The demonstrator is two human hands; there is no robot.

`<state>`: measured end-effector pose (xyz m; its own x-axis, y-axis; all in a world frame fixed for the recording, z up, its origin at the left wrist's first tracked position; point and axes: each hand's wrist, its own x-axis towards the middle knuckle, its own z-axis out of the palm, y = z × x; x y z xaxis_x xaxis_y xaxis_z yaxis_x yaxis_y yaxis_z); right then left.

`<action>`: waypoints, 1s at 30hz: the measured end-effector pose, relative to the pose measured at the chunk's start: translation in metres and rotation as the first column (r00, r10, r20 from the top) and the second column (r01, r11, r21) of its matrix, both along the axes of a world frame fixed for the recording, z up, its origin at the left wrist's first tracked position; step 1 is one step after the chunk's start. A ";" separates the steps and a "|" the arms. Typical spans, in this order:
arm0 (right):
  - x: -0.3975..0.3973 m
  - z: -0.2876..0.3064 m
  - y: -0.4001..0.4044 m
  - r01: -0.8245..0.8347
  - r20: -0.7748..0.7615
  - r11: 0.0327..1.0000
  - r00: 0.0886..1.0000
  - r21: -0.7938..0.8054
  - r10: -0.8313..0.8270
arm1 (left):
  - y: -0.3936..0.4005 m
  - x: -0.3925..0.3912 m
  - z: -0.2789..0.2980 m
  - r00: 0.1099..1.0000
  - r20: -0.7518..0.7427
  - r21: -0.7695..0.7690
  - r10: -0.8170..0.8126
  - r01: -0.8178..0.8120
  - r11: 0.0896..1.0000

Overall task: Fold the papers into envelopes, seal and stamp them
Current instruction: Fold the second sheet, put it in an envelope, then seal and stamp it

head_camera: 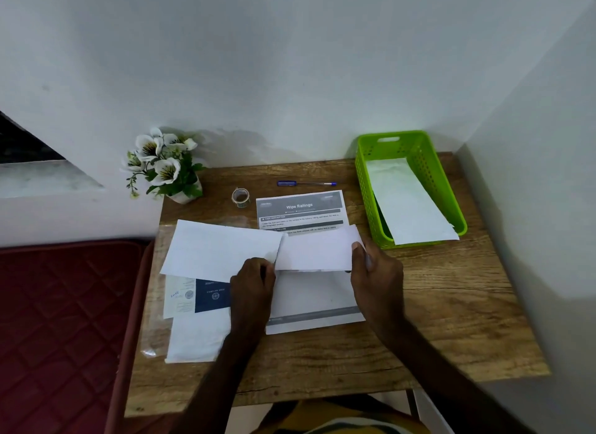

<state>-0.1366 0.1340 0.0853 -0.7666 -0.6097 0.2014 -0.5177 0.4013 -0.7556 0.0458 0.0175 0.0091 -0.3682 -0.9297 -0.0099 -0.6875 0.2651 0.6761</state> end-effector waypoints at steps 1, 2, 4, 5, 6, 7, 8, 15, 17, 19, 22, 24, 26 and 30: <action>0.001 0.000 -0.001 0.006 0.010 1.000 1.000 0.000 -0.006 | 0.000 0.000 -0.001 1.000 0.005 -0.007 -0.002 0.002 1.000; 0.003 0.001 -0.002 0.008 0.023 1.000 1.000 -0.003 -0.008 | 0.000 0.000 -0.001 1.000 0.012 -0.017 -0.005 0.005 1.000; 0.007 0.001 -0.004 -0.001 0.046 1.000 0.999 -0.015 0.002 | -0.001 0.000 -0.001 1.000 0.021 -0.024 -0.010 0.011 1.000; 0.010 0.001 -0.004 -0.007 0.041 1.000 0.999 -0.026 0.008 | -0.001 0.000 0.000 1.000 0.021 -0.022 -0.013 0.013 1.000; 0.014 0.001 -0.005 -0.014 0.033 0.999 0.999 -0.035 0.015 | -0.001 -0.001 0.000 1.000 0.023 -0.020 -0.016 0.016 1.000; 0.018 -0.002 -0.005 -0.019 0.037 0.999 0.999 -0.036 0.020 | -0.001 -0.001 0.001 1.000 0.025 -0.022 -0.017 0.018 1.000; 0.022 -0.006 -0.004 -0.019 0.053 0.999 0.998 -0.027 0.020 | -0.001 -0.002 0.001 0.999 0.028 -0.021 -0.017 0.018 1.000; 0.047 -0.022 -0.013 0.065 0.274 0.998 0.959 0.015 -0.066 | 0.000 -0.004 0.004 0.999 0.044 -0.032 -0.013 0.014 0.999; 0.053 -0.023 -0.018 0.060 0.286 0.998 0.956 0.014 -0.061 | 0.001 -0.005 0.004 0.999 0.050 -0.027 -0.008 0.010 1.000; 0.055 -0.026 -0.022 0.031 0.327 0.998 0.944 0.047 -0.045 | 0.003 -0.007 0.004 0.999 0.053 -0.012 0.003 -0.002 1.000; 0.054 -0.028 -0.024 -0.016 0.392 0.988 0.919 0.154 -0.047 | 0.003 -0.007 0.005 0.998 0.059 -0.021 0.007 -0.006 1.000; 0.049 -0.033 -0.019 0.024 0.381 0.983 0.920 0.184 -0.093 | 0.003 -0.008 0.006 0.998 0.060 -0.021 0.010 -0.008 1.000; 0.041 -0.036 -0.012 0.074 0.364 0.980 0.921 0.185 -0.138 | 0.002 -0.008 0.007 0.998 0.061 -0.015 0.016 -0.015 1.000; 0.029 -0.033 -0.007 0.150 0.357 0.979 0.915 0.136 -0.189 | 0.001 -0.008 0.007 0.998 0.070 -0.028 0.005 -0.003 1.000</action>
<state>-0.1074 0.1266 0.0525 -0.8681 -0.4662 -0.1704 -0.1299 0.5447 -0.8285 0.0374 0.0187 0.0163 -0.3637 -0.9315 -0.0097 -0.7341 0.2802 0.6186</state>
